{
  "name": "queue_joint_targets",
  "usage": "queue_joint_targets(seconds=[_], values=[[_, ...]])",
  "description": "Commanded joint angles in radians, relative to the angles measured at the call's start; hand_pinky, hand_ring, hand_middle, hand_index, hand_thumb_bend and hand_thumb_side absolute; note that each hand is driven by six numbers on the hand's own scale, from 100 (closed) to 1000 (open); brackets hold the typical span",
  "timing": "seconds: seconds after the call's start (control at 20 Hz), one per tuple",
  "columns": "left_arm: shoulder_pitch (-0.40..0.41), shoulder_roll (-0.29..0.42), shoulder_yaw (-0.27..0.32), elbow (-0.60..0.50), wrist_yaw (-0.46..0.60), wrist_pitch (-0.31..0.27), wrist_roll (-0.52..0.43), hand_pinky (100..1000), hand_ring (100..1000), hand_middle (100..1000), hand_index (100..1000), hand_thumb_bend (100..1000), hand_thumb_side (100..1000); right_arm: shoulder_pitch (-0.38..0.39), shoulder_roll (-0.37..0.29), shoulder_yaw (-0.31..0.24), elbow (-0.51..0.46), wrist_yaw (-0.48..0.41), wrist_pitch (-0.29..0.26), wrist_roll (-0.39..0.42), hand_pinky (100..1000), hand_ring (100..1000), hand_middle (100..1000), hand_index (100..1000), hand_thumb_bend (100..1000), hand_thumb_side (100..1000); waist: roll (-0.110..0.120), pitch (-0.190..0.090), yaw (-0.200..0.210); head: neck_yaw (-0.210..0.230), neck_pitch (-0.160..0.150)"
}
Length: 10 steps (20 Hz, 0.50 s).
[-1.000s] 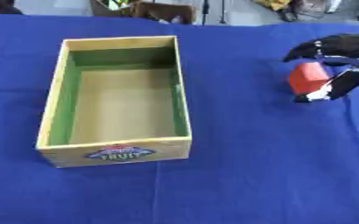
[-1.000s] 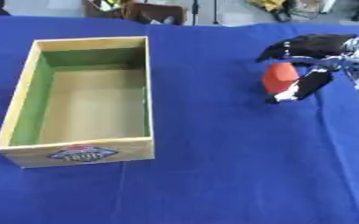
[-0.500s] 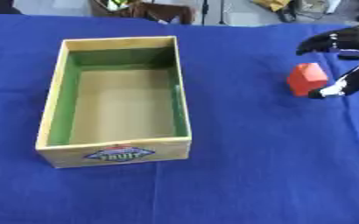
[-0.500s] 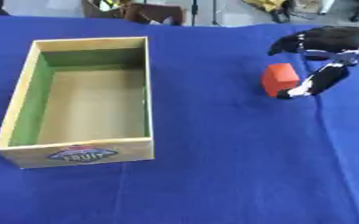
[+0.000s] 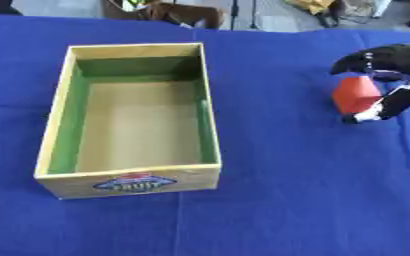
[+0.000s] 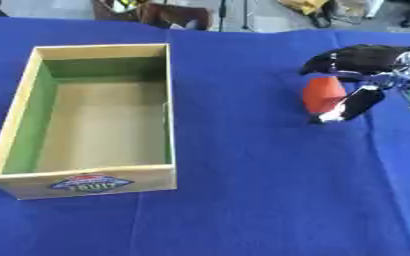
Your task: Pick up objects on the table and place them in the box.
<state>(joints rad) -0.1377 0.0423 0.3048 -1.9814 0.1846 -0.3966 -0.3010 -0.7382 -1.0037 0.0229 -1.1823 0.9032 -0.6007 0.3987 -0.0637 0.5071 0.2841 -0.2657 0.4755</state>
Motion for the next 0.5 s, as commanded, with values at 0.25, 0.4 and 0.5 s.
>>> queue_joint_targets(seconds=[0.25, 0.4, 0.5], values=[[0.002, -0.001, -0.003, -0.019, -0.012, -0.005, -0.01, 258, 391, 450, 643, 100, 997, -0.005, -0.066, -0.027, 0.002, 0.017, 0.011, -0.018, 856, 937, 914, 1000, 480, 779, 0.003, -0.008, -0.004, -0.004, -0.016], [0.006, -0.001, -0.001, -0.019, -0.018, -0.006, -0.01, 258, 391, 451, 643, 100, 998, -0.011, -0.078, -0.03, -0.006, 0.01, 0.009, -0.019, 855, 936, 915, 1000, 474, 785, 0.003, -0.007, -0.014, 0.005, -0.008], [0.01, 0.0, 0.0, -0.019, -0.022, -0.006, -0.009, 258, 392, 451, 644, 100, 998, -0.016, -0.087, -0.032, -0.01, 0.003, 0.009, -0.019, 855, 935, 915, 1000, 469, 792, 0.003, -0.008, -0.02, 0.011, -0.002]])
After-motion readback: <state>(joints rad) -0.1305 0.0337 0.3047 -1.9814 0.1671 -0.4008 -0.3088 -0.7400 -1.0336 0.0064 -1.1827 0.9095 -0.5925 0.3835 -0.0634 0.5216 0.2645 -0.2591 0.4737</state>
